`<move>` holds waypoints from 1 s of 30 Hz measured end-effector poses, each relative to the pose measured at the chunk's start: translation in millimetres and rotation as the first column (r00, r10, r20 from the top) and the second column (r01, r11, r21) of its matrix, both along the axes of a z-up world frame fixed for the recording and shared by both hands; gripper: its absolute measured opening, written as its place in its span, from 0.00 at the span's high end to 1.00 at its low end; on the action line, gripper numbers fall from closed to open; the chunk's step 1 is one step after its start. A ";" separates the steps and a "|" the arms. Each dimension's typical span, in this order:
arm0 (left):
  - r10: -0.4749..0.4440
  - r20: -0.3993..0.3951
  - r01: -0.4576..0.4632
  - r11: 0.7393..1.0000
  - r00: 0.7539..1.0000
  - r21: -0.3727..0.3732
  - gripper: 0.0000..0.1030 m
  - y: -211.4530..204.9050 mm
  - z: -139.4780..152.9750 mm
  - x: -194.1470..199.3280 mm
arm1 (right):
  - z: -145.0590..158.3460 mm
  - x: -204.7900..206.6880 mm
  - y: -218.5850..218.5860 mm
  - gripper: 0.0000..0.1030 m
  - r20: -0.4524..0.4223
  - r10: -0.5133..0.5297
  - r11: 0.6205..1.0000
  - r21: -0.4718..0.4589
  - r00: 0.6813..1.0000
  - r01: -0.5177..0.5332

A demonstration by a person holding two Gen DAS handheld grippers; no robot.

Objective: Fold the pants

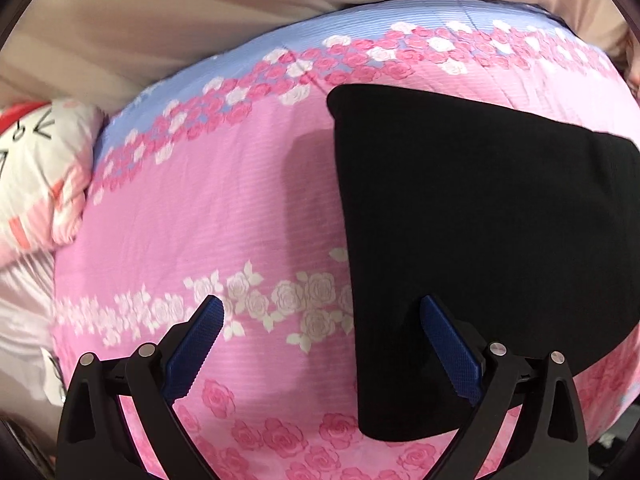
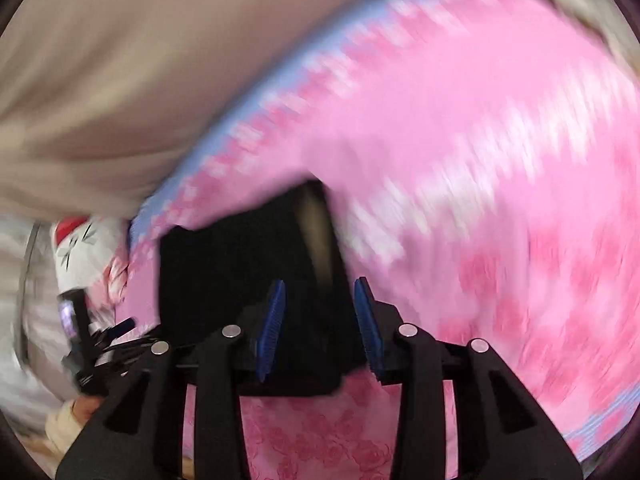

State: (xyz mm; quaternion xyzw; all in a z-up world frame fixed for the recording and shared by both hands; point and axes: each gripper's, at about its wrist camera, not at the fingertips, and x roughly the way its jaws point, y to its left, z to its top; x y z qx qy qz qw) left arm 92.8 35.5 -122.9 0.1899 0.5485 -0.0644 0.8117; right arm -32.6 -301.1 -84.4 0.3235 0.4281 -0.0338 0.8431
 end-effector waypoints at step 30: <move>0.033 -0.092 -0.043 0.993 0.995 -0.106 0.05 15.6 -22.1 -11.8 | -37.4 236.0 139.2 0.85 -0.017 0.349 0.934 0.090 0.937 -0.346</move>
